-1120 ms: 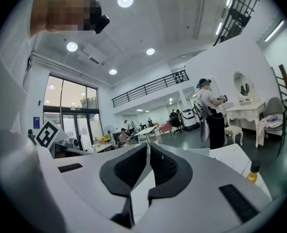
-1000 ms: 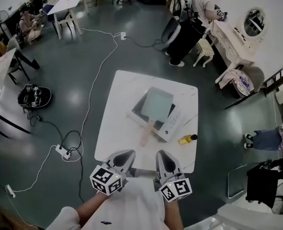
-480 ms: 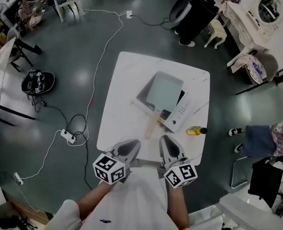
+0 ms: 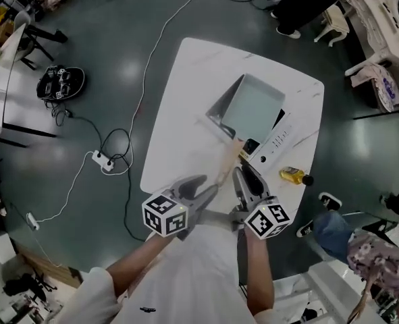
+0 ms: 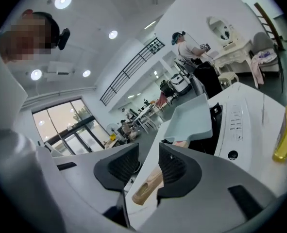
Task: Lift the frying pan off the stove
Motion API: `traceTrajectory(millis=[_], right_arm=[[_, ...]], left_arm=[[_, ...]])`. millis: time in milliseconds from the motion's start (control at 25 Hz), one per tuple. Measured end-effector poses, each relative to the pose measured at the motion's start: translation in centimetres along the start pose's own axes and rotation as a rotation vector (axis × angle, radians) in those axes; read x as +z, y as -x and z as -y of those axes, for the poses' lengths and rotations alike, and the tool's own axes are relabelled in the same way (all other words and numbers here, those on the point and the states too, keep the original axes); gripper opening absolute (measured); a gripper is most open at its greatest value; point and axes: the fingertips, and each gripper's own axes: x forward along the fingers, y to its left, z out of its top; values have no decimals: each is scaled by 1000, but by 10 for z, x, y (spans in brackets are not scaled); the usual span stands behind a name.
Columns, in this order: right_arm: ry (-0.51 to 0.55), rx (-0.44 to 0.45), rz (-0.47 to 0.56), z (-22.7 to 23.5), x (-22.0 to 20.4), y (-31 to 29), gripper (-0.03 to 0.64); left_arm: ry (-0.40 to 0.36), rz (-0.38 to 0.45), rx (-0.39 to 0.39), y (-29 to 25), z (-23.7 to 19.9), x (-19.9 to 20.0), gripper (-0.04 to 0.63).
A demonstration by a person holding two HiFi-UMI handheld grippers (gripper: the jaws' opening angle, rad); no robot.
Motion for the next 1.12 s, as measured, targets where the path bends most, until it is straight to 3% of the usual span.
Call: traceTrajectory(millis=[200,320,600,840,1120], right_arm=[[-114,6,-39,32,-16,-19,151],[-179,22,-55,42,-25,-28,166],[-240,75,-92,53,-36,-46,186],[-264,99,-89,53,-38,-50,191],[-292,100,-115,57,-43,-57,202]], left_arm=[[190,-21,-58,-26,-18,-12,161],[262,-34,-73,-38,-28,-22,164],[342,-36,-113,-57,-32,-32,161],[437,-17,-189,-66,-29,-31,77],[435,-19,-181,-64,-29,-30,69]])
